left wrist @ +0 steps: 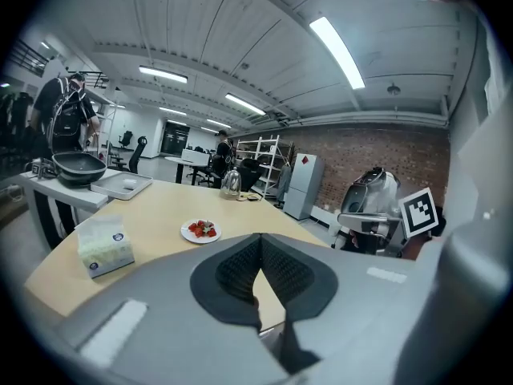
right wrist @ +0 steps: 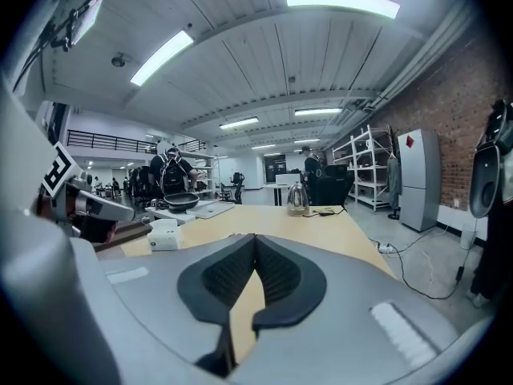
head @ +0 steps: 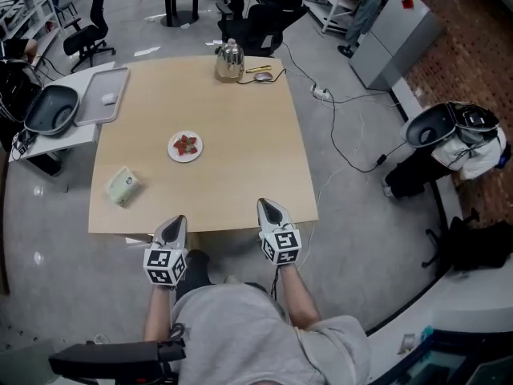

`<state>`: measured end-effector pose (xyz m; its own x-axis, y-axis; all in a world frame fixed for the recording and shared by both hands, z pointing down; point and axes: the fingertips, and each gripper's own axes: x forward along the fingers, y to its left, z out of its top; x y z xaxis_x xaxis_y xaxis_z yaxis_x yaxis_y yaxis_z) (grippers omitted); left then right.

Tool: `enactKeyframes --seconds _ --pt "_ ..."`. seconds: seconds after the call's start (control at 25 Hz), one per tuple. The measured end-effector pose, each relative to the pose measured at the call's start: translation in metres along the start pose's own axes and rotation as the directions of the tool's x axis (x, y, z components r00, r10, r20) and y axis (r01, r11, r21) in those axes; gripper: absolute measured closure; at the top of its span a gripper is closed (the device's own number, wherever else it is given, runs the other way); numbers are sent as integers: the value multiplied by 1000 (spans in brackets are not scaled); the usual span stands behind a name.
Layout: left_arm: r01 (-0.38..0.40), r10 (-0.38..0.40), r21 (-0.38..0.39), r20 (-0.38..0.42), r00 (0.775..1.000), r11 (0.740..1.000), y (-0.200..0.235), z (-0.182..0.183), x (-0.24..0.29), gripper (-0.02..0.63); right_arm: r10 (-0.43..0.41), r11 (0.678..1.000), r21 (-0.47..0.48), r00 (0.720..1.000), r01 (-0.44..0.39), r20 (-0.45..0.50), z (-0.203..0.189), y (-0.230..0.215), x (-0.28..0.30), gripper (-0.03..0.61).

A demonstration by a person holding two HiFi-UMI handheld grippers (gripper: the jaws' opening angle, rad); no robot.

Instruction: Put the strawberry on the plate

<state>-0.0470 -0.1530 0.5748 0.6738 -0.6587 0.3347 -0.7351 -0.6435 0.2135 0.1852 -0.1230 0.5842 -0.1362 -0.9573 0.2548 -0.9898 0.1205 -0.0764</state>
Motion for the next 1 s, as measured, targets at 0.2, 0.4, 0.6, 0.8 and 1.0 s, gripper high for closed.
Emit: enactKeyframes --seconds 0.2,0.4,0.6,0.8,1.0 --pt "-1 1 -6 2 1000 1000 -12 -5 -4 594 -5 1000 29 1000 5 -8 -7 -4 -22 572" --pt "0 0 -2 -7 1000 1000 -20 -14 -5 594 -5 999 49 1000 5 4 -11 -3 -37 572" --pt "-9 9 -6 -8 1000 1000 -21 -17 -10 594 -6 997 75 1000 5 12 -13 -4 -46 572" --pt "-25 25 -4 1 1000 1000 -15 -14 -13 594 -16 996 83 1000 15 12 -15 -5 -49 572" --pt "-29 29 1 8 1000 1000 -12 -11 -17 594 -18 997 81 1000 17 12 -17 -2 -50 572"
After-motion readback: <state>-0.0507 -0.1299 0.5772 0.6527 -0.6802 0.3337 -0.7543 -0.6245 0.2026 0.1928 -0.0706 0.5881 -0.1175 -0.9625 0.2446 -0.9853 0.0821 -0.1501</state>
